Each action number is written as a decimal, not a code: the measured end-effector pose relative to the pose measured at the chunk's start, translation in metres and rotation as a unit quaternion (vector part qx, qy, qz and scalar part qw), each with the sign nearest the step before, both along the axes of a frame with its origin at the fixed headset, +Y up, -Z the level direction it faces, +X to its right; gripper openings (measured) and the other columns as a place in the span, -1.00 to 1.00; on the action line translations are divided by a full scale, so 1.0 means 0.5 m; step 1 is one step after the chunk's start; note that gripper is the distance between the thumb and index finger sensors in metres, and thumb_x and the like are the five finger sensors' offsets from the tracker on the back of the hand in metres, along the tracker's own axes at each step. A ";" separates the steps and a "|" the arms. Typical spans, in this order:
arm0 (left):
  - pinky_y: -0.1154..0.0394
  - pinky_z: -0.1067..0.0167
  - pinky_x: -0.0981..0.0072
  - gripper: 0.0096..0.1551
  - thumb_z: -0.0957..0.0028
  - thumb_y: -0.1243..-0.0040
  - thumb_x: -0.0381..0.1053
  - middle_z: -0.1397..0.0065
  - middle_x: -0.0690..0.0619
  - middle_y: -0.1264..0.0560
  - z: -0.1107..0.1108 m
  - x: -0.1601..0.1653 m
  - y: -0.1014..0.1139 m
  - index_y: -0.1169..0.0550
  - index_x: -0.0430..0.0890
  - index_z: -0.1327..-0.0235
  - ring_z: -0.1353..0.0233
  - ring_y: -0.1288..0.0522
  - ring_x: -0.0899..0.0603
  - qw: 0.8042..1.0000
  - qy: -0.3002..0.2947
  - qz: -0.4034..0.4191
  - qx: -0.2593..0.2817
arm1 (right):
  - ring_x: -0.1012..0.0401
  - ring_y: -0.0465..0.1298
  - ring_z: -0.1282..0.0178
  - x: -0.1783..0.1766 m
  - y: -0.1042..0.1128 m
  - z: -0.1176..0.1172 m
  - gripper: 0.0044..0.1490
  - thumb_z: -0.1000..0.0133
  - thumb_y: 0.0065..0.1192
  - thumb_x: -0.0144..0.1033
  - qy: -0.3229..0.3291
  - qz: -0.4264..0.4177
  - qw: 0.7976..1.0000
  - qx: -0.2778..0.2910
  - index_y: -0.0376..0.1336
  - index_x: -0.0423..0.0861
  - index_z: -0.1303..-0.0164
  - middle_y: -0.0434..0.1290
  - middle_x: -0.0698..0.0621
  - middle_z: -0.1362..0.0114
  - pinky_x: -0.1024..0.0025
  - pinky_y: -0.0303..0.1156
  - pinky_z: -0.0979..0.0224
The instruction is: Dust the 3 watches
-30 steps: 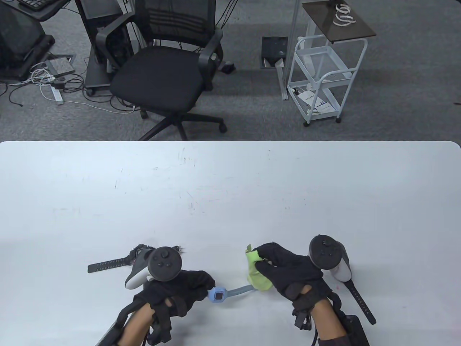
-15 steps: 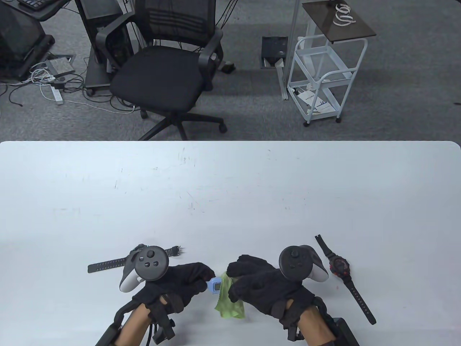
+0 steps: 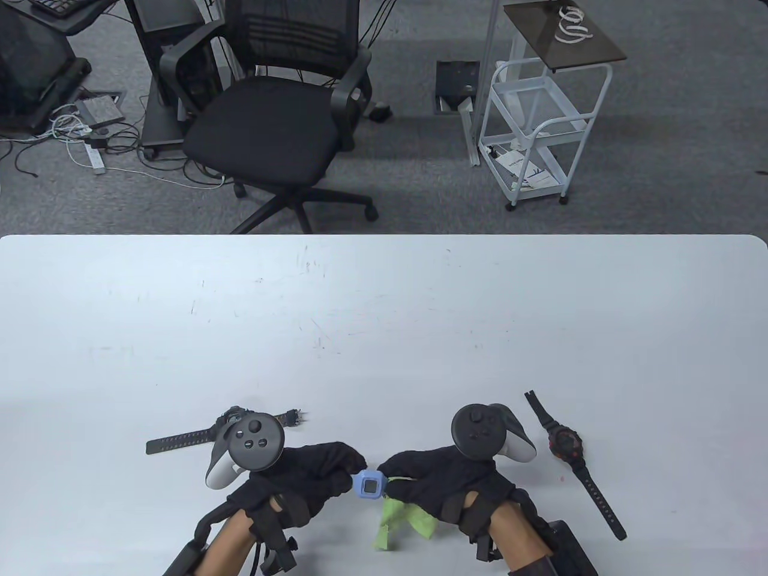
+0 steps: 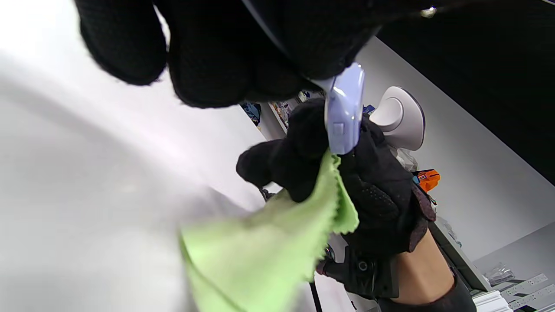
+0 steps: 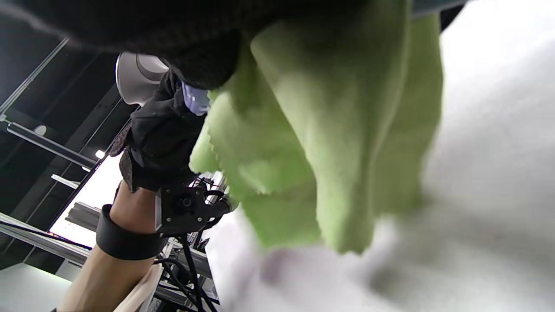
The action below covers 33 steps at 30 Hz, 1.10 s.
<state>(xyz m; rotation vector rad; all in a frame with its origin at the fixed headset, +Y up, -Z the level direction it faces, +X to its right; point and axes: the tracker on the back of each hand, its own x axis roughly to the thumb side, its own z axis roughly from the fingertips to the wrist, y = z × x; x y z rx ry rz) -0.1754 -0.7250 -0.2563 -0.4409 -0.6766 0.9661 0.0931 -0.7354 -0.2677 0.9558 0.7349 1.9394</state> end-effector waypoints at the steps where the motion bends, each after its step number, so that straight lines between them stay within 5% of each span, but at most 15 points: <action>1: -0.50 -0.20 -0.29 -0.49 -0.03 -0.23 -0.09 -0.16 -0.09 -0.64 -0.001 -0.001 -0.001 -0.60 -0.05 -0.29 -0.06 -0.64 -0.21 1.000 0.002 0.003 -0.004 | 0.08 0.50 -0.48 0.002 -0.004 -0.001 -0.35 -0.31 0.30 -0.02 -0.011 -0.008 1.000 -0.009 0.31 -0.07 -0.56 0.58 0.06 -0.36 -0.25 0.21 -0.57; 9: -0.51 -0.18 -0.28 -0.48 -0.03 -0.23 -0.09 -0.13 -0.12 -0.65 -0.002 -0.005 -0.003 -0.60 -0.10 -0.29 -0.03 -0.66 -0.20 1.000 0.007 0.002 -0.011 | 0.17 0.61 -0.27 0.009 -0.013 -0.006 -0.39 -0.31 0.27 0.17 -0.052 -0.001 0.999 -0.006 0.45 -0.06 -0.33 0.67 0.13 -0.10 -0.15 0.34 -0.49; 16: -0.52 -0.18 -0.28 -0.48 -0.04 -0.24 -0.07 -0.13 -0.11 -0.65 -0.002 -0.008 0.000 -0.60 -0.10 -0.29 -0.03 -0.66 -0.20 1.000 0.010 -0.002 -0.005 | 0.12 0.52 -0.42 0.008 -0.013 -0.002 -0.38 -0.27 0.26 0.01 -0.034 0.011 0.999 -0.019 0.35 0.01 -0.51 0.59 0.11 -0.29 -0.20 0.27 -0.54; 22: -0.52 -0.18 -0.28 -0.48 -0.04 -0.25 -0.07 -0.12 -0.11 -0.65 -0.003 -0.017 0.004 -0.61 -0.11 -0.28 -0.02 -0.66 -0.20 1.000 0.014 -0.001 -0.001 | 0.16 0.59 -0.29 0.015 -0.014 -0.005 -0.40 -0.30 0.26 0.17 -0.060 0.018 0.998 -0.003 0.44 -0.02 -0.34 0.64 0.14 -0.14 -0.16 0.33 -0.49; 33: -0.52 -0.18 -0.28 -0.48 -0.05 -0.24 -0.06 -0.12 -0.11 -0.65 -0.003 -0.017 0.006 -0.60 -0.13 -0.28 -0.02 -0.66 -0.19 1.000 0.016 0.001 0.005 | 0.15 0.58 -0.29 0.016 -0.012 -0.006 -0.41 -0.30 0.24 0.15 -0.061 0.012 0.998 -0.008 0.43 -0.01 -0.36 0.64 0.13 -0.14 -0.17 0.32 -0.49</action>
